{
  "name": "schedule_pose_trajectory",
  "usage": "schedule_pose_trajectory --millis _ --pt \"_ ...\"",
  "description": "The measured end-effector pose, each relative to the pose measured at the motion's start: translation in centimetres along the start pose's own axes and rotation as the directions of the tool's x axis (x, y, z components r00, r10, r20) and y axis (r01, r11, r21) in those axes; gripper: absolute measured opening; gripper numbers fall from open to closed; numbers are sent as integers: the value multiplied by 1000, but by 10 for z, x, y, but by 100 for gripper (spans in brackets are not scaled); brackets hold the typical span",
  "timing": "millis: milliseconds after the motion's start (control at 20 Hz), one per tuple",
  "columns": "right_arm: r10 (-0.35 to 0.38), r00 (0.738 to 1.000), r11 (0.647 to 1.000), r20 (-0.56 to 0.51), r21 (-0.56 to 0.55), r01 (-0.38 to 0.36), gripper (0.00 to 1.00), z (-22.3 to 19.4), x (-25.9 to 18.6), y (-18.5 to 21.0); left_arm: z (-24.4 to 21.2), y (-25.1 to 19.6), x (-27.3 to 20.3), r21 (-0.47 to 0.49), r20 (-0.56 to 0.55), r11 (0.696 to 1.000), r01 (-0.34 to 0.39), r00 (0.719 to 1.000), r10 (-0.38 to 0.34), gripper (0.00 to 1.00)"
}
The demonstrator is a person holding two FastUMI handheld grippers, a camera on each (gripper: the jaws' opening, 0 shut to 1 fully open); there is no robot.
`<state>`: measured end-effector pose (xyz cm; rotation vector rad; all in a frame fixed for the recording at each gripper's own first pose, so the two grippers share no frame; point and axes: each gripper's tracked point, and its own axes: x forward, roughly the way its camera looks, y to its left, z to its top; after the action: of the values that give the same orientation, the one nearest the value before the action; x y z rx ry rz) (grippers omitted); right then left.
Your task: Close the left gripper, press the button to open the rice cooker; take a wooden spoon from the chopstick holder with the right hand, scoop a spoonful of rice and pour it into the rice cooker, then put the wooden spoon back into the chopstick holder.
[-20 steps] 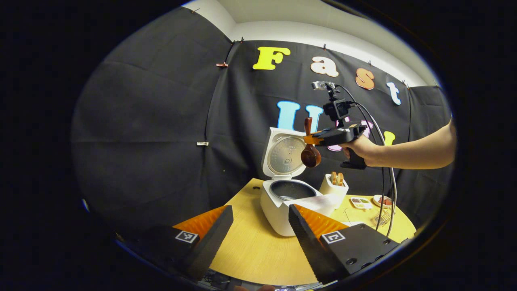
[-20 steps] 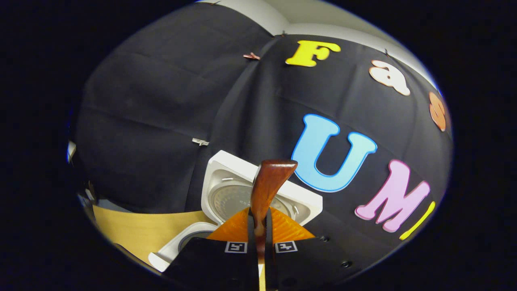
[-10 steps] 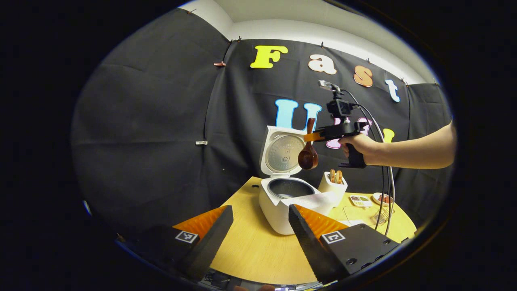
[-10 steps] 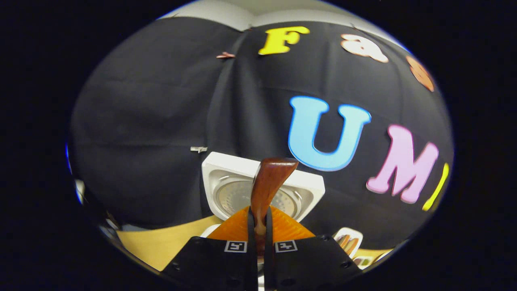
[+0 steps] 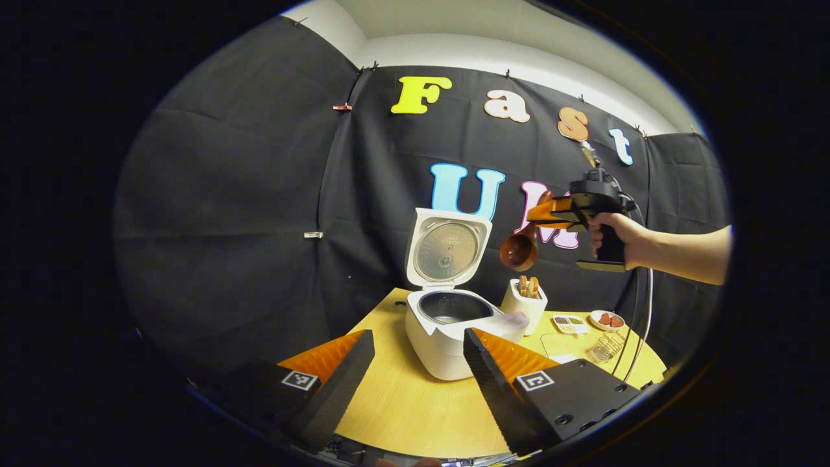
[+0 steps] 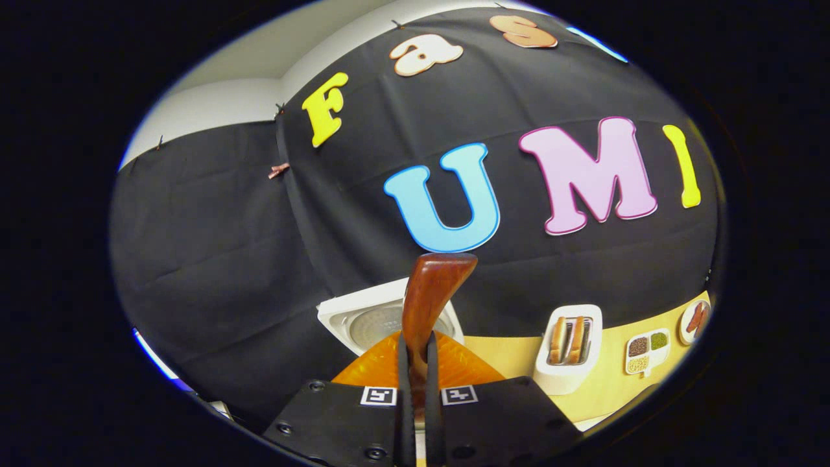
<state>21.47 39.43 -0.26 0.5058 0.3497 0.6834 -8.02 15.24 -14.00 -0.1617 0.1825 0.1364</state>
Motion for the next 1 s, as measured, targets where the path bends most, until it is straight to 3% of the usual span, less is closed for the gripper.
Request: schedule_pose_trajectory --millis 300,550,800,1000 --pt "-65 994 998 83 24 64 10 30 -94 -76 15 -21 3 33 22 999 30 999 -30 95" --pt "-198 977 980 83 41 195 10 16 -168 -174 20 -49 5 21 25 998 63 998 -63 95" --pt "-368 928 929 51 54 366 10 -11 -218 -289 23 -82 2 13 23 997 71 997 -71 95" --pt "-444 896 892 -15 89 443 10 -57 -240 -360 23 -106 1 11 13 998 61 998 -62 95"
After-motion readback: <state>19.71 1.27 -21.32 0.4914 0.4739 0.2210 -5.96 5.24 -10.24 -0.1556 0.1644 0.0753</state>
